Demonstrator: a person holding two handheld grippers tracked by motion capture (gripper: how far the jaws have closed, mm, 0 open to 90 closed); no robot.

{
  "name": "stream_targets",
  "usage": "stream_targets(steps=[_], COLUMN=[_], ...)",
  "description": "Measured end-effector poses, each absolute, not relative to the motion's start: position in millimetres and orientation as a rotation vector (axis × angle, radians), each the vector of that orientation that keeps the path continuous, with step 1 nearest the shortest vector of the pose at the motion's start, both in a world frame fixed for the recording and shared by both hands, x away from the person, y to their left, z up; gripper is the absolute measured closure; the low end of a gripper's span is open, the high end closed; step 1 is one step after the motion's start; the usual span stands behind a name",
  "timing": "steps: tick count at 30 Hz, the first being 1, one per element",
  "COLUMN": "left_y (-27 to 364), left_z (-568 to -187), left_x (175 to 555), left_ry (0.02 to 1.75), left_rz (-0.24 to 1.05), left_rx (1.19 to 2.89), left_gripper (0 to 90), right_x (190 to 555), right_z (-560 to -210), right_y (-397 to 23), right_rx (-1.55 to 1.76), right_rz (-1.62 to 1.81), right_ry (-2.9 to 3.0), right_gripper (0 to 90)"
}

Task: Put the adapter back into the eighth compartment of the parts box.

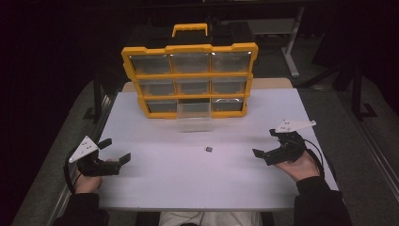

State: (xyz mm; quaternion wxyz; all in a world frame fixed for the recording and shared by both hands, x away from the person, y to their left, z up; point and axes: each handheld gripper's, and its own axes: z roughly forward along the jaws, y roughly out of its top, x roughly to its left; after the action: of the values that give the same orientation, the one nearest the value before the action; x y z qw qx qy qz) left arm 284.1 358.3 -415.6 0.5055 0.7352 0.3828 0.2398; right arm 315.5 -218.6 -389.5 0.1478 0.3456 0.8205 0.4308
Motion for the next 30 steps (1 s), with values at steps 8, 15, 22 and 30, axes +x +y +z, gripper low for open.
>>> stream_targets(steps=[8, 15, 22, 30], left_y=[357.6, 357.2, 357.5, 357.5], left_z=[-416.6, -416.6, -416.4, -416.5], left_x=[283.9, 284.1, 283.9, 284.1], left_ry=[0.911, 0.910, 0.912, 0.911], left_rz=[0.588, 0.588, 0.589, 0.588], left_rx=[1.782, 1.787, 1.783, 1.784], left_gripper=[0.0, 0.0, 0.0, 0.0], right_x=[320.3, 325.8, 329.4, 334.1], right_z=[-380.2, -374.4, -371.6, -371.3], right_y=[-210.1, -200.2, -189.9, -179.9], right_rx=[0.956, 0.918, 0.879, 0.847], right_rz=[1.218, 1.191, 1.155, 1.122], right_ry=[2.392, 2.426, 2.458, 2.496], right_gripper=[0.0, 0.0, 0.0, 0.0])
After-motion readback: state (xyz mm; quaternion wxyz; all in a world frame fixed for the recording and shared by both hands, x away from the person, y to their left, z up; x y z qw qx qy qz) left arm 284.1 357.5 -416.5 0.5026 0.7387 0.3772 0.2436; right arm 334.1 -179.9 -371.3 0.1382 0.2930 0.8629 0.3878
